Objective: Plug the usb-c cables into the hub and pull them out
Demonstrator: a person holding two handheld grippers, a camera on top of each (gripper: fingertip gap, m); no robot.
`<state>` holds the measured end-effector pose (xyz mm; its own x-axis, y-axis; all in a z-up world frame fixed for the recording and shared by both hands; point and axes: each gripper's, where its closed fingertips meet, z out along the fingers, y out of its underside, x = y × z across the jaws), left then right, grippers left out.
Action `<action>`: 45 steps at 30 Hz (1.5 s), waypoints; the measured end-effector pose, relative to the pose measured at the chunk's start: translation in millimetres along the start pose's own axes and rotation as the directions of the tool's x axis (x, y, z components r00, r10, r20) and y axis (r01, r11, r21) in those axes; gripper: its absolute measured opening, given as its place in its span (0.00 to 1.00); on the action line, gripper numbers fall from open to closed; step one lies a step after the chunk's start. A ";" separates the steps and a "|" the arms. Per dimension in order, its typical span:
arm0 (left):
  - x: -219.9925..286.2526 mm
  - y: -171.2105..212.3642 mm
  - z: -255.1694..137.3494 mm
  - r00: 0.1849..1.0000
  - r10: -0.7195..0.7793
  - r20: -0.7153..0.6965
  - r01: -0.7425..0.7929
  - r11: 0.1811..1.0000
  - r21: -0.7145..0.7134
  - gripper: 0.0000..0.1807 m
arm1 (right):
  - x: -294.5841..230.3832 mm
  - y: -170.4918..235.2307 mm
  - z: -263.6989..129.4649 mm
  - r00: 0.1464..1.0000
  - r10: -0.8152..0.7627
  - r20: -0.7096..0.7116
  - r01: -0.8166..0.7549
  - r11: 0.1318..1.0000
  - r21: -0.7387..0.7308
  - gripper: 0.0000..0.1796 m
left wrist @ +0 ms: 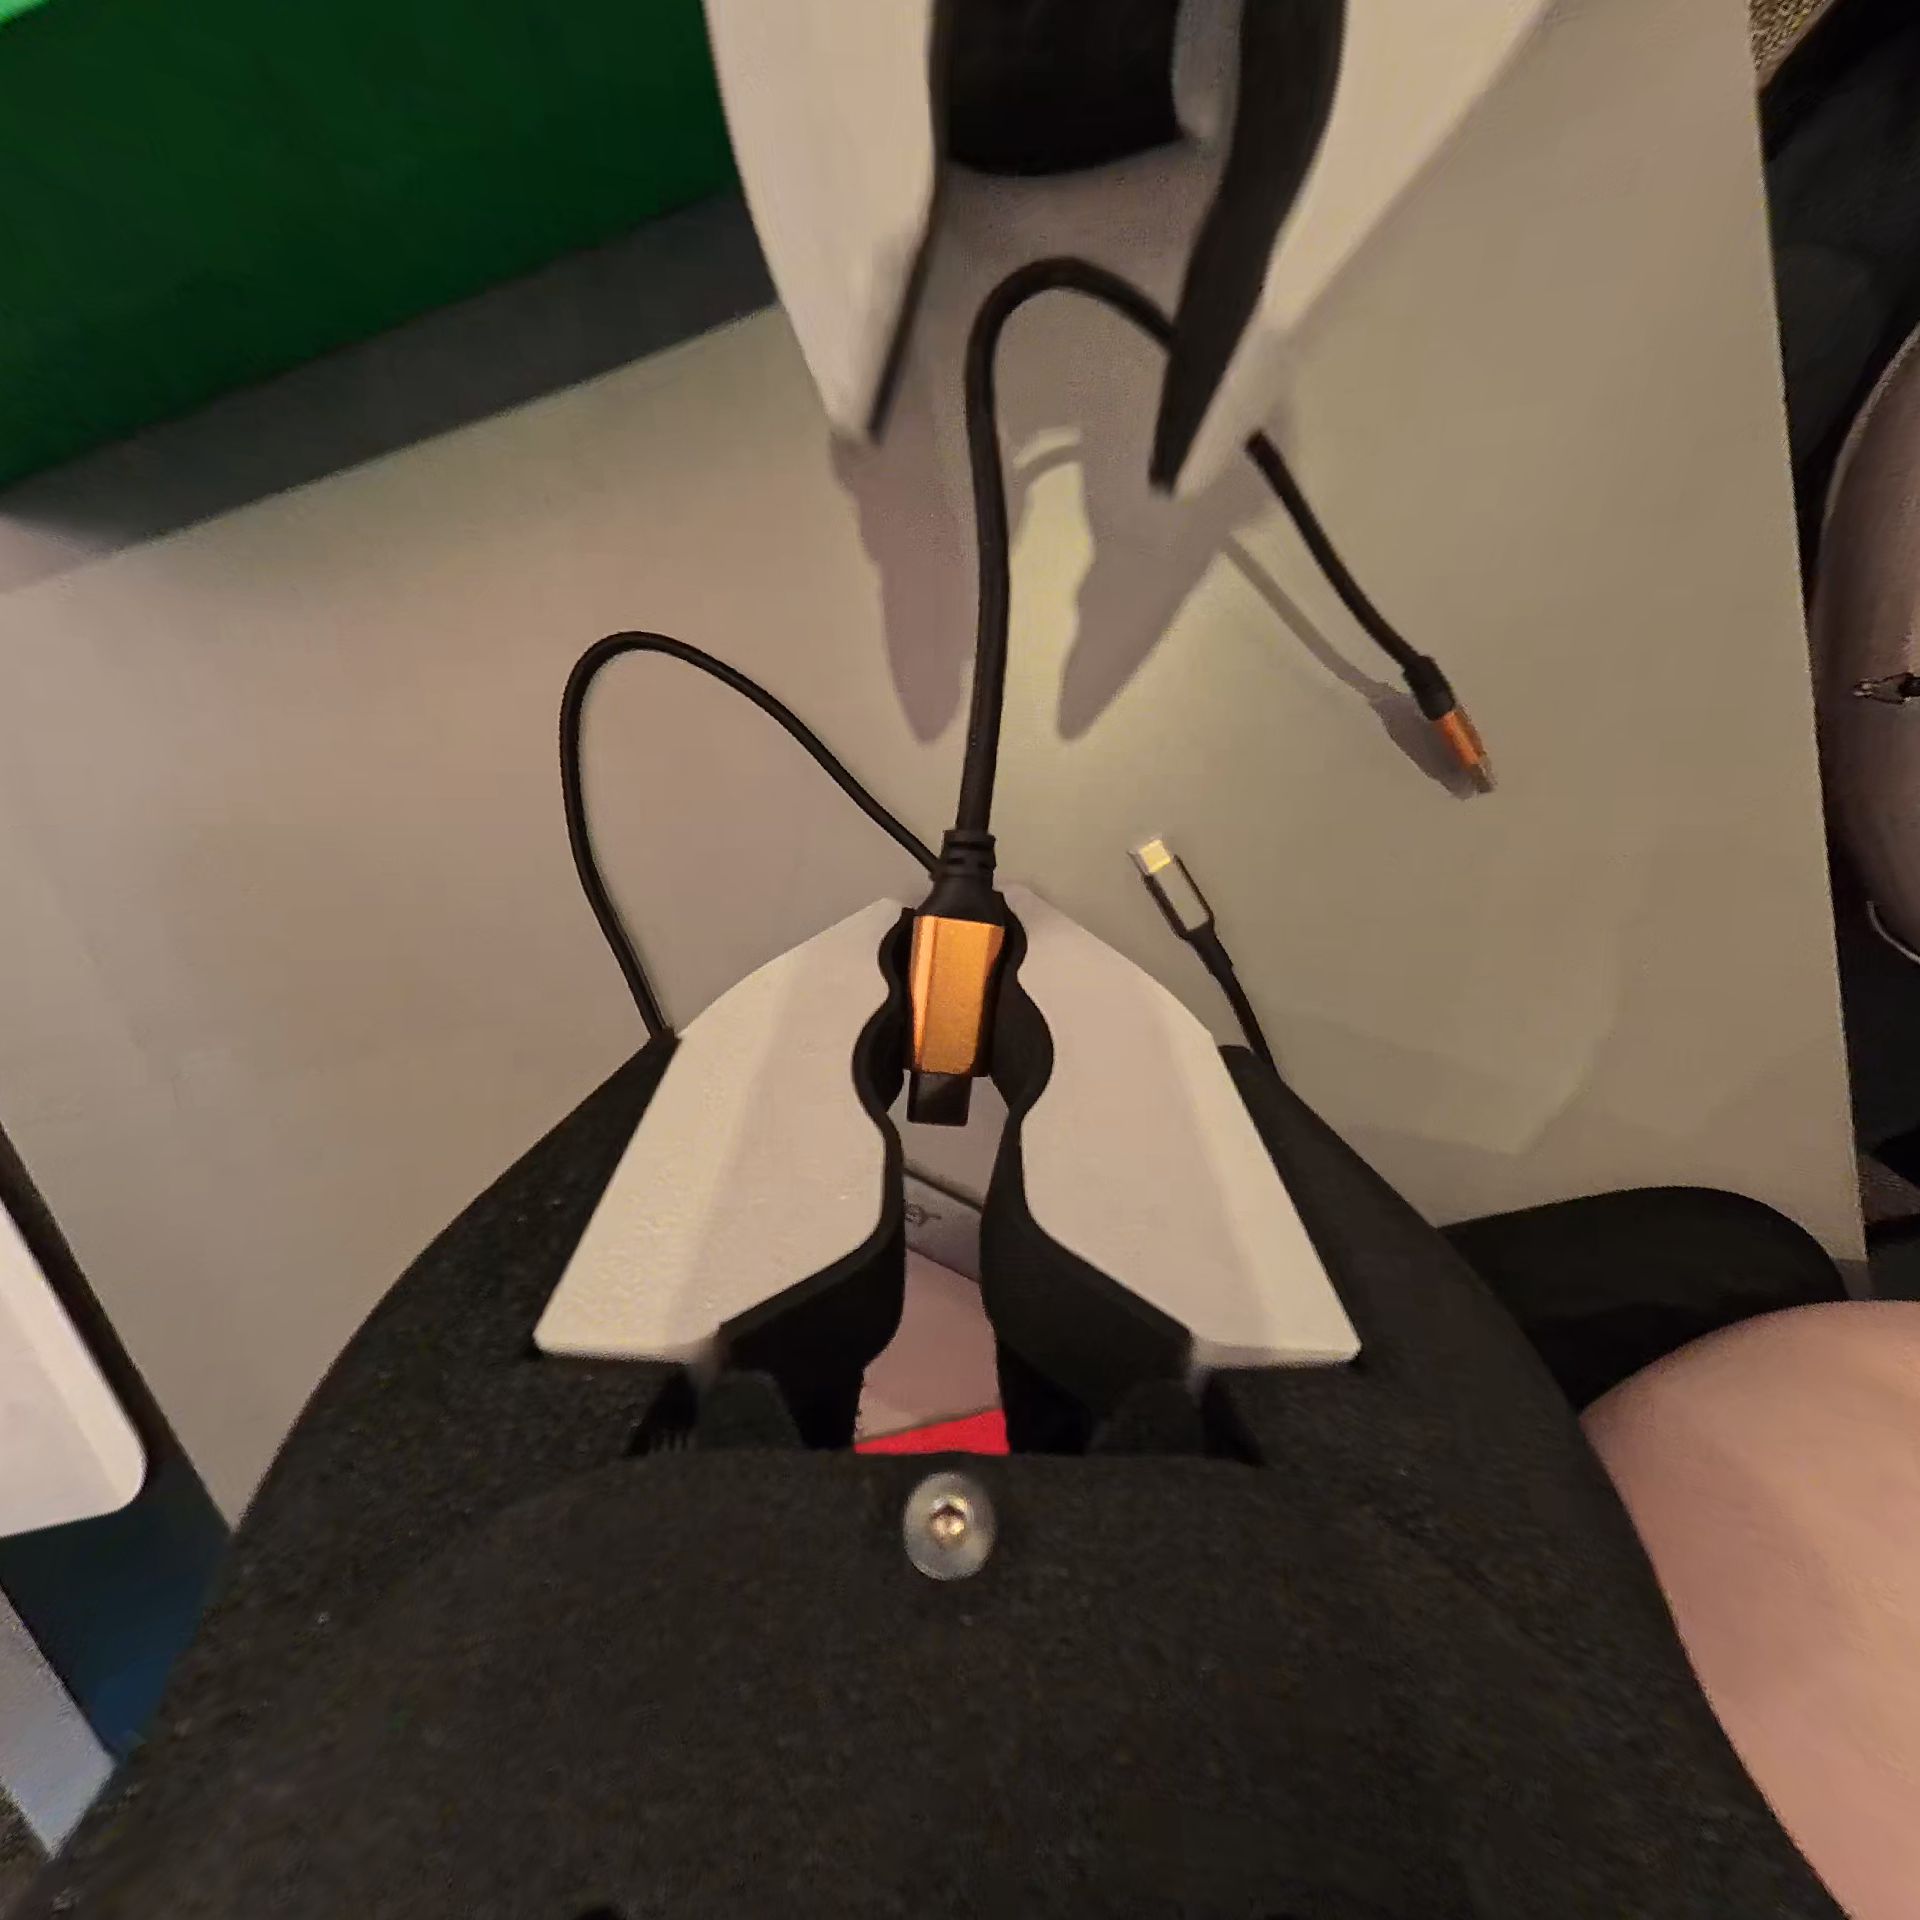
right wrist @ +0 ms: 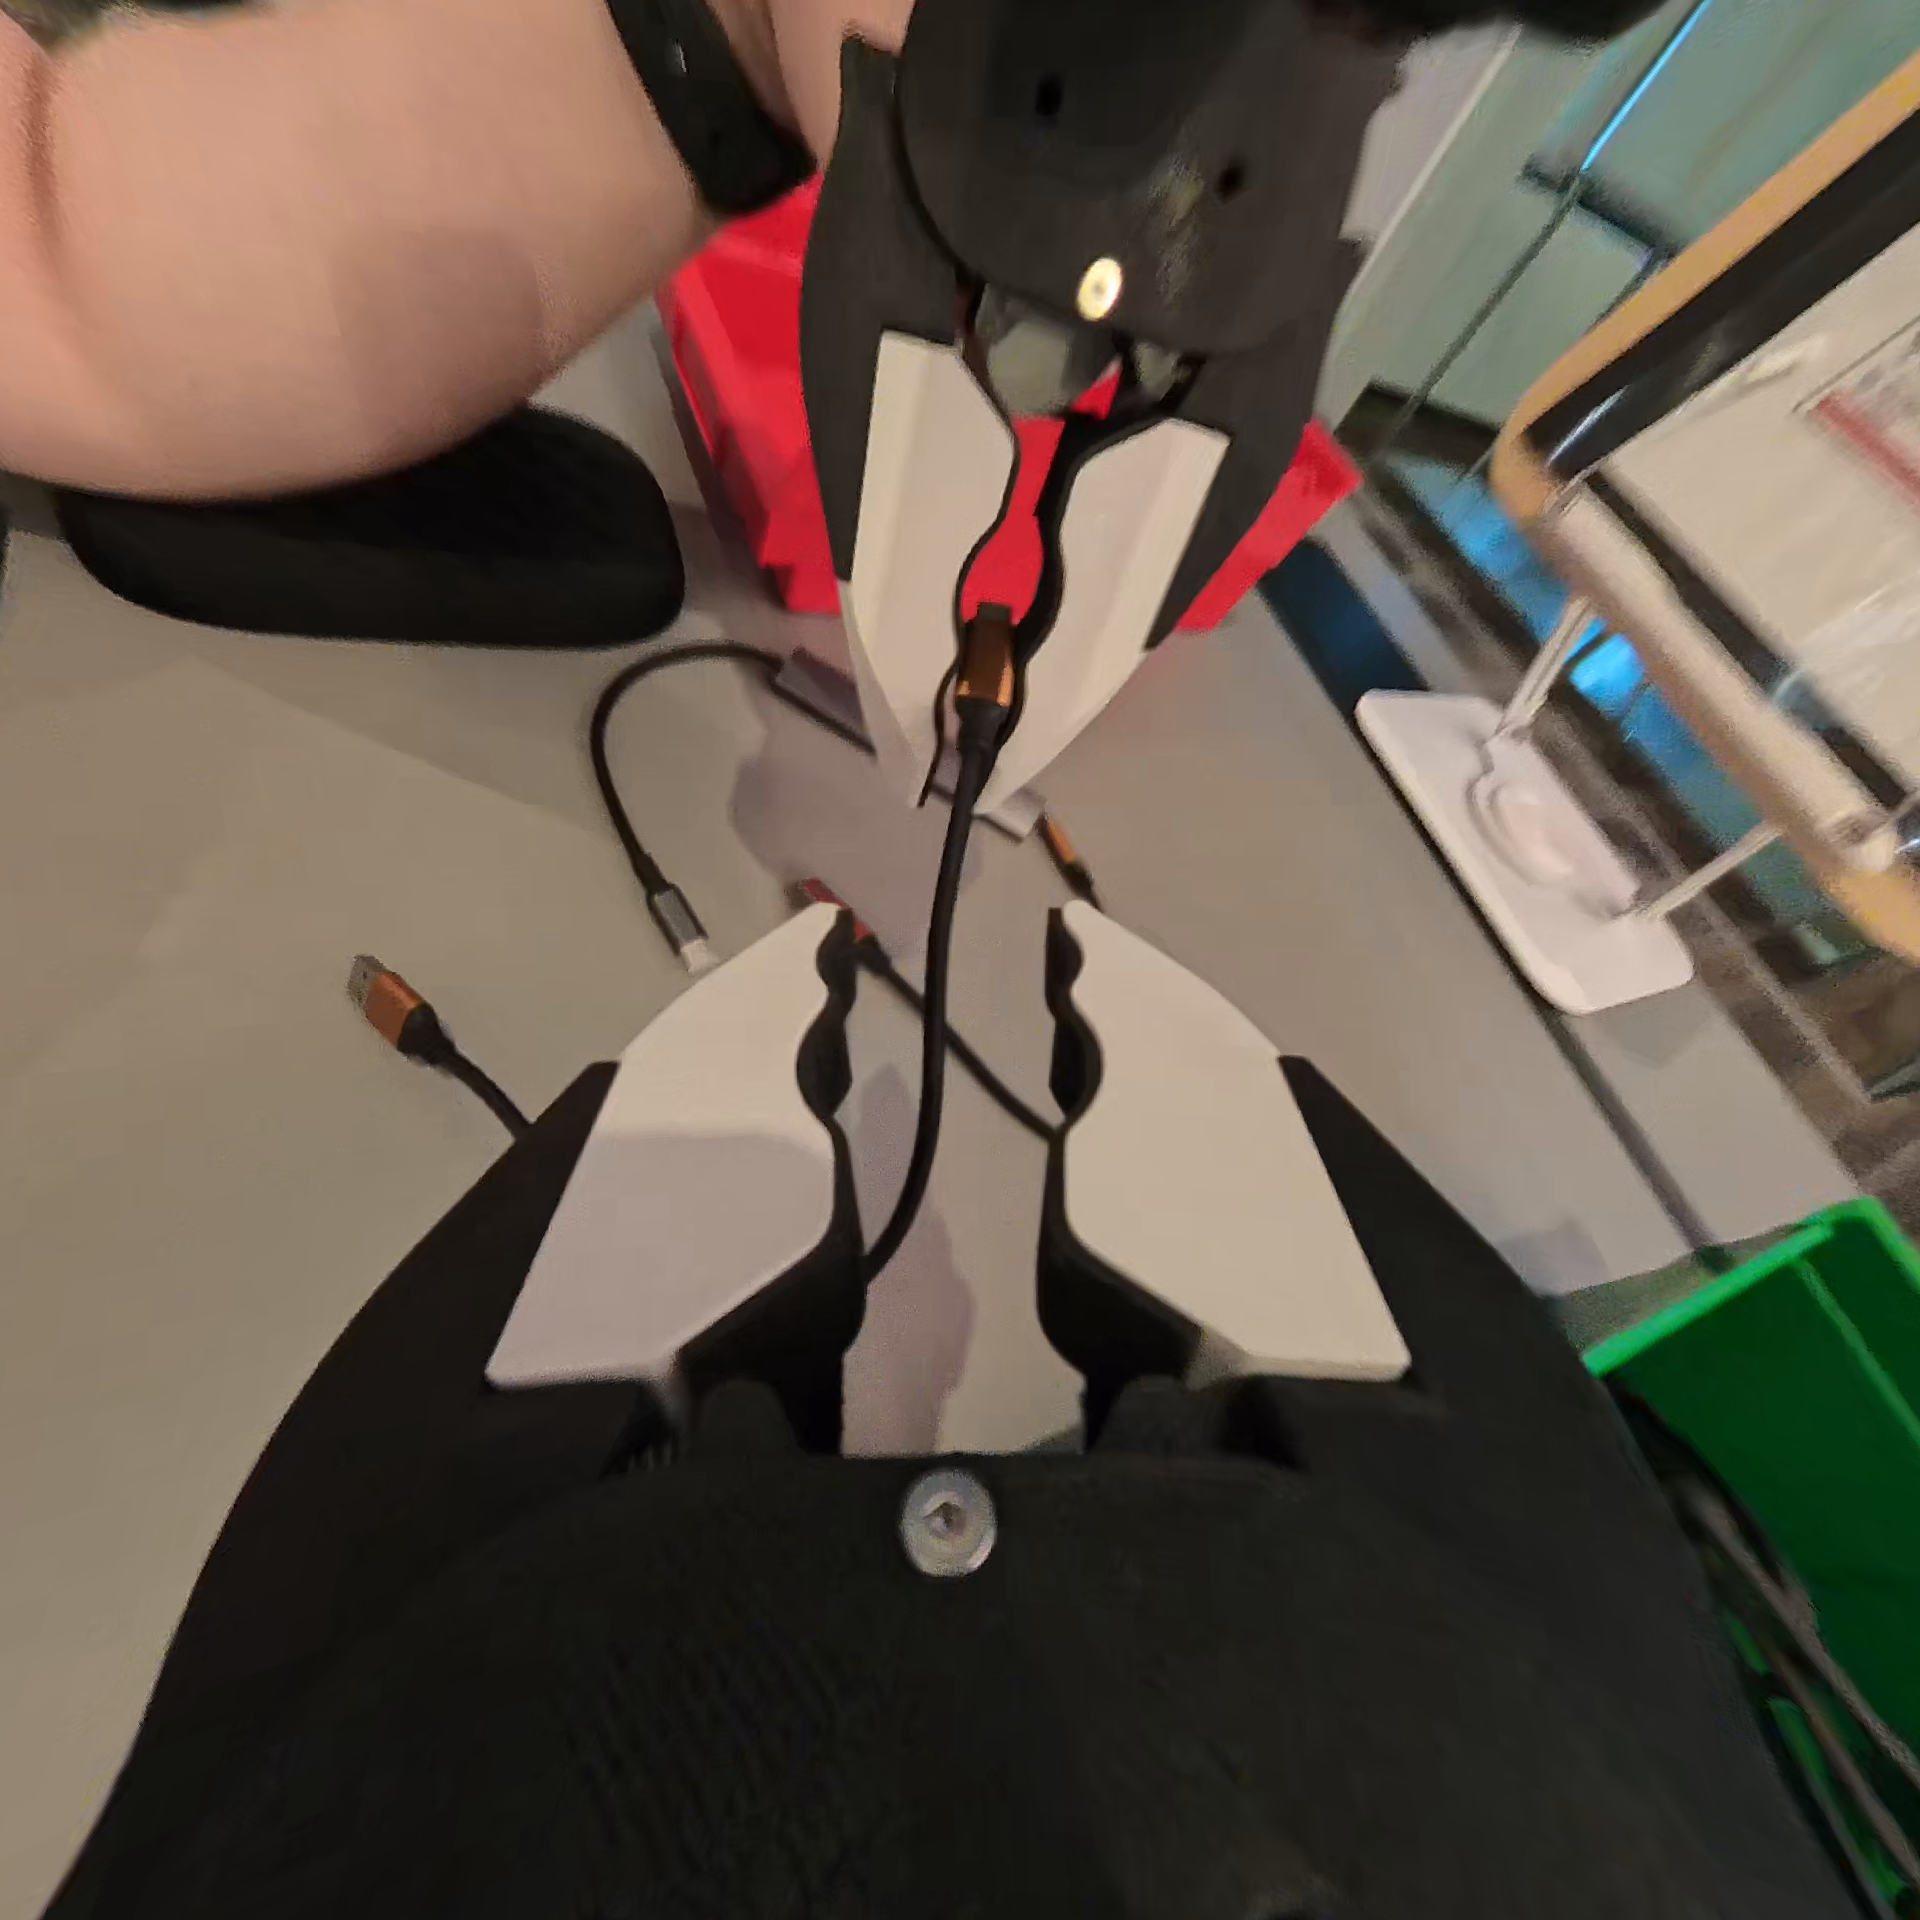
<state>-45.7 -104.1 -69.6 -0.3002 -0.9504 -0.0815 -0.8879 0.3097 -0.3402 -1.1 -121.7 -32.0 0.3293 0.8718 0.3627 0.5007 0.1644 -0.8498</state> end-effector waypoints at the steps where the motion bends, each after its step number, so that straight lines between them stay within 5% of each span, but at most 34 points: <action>1: 2.5 0.5 -4.2 1.000 0.004 0.003 -0.004 1.000 0.002 0.06 | 4.2 -8.7 -9.0 1.000 -0.018 -0.020 0.019 0.999 0.046 0.20; 7: 24.8 -13.5 -39.1 0.996 0.085 0.035 -0.088 0.990 0.106 0.06 | 57.6 -45.1 -42.4 0.984 -0.025 -0.174 0.070 0.964 0.258 0.17; 13: 33.4 -29.8 -76.2 0.988 0.117 0.103 -0.142 0.949 0.283 0.06 | 29.7 -35.7 23.9 0.977 -0.212 0.021 0.206 0.964 0.168 0.22; 18: 8.9 -25.6 -94.0 0.995 0.001 0.101 -0.045 0.898 0.437 0.06 | 12.8 -56.4 46.8 0.953 -0.290 -0.084 0.301 0.888 0.348 0.20; 27: -17.5 -19.3 -89.8 0.990 -0.092 0.109 0.030 0.882 0.470 0.06 | 29.2 -104.4 21.1 0.990 0.040 -0.137 0.052 0.795 0.604 0.14; 45: -17.9 -22.1 -71.9 0.991 -0.081 0.105 0.033 0.916 0.400 0.06 | 42.6 -91.9 23.9 0.984 -0.060 -0.167 0.130 0.885 0.447 0.05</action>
<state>-45.8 -91.8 6.8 -0.1888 -0.9702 -0.1516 -0.6840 0.2407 -0.6887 -52.2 -88.7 52.4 0.4275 0.7710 0.4720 0.1286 0.4650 -0.8759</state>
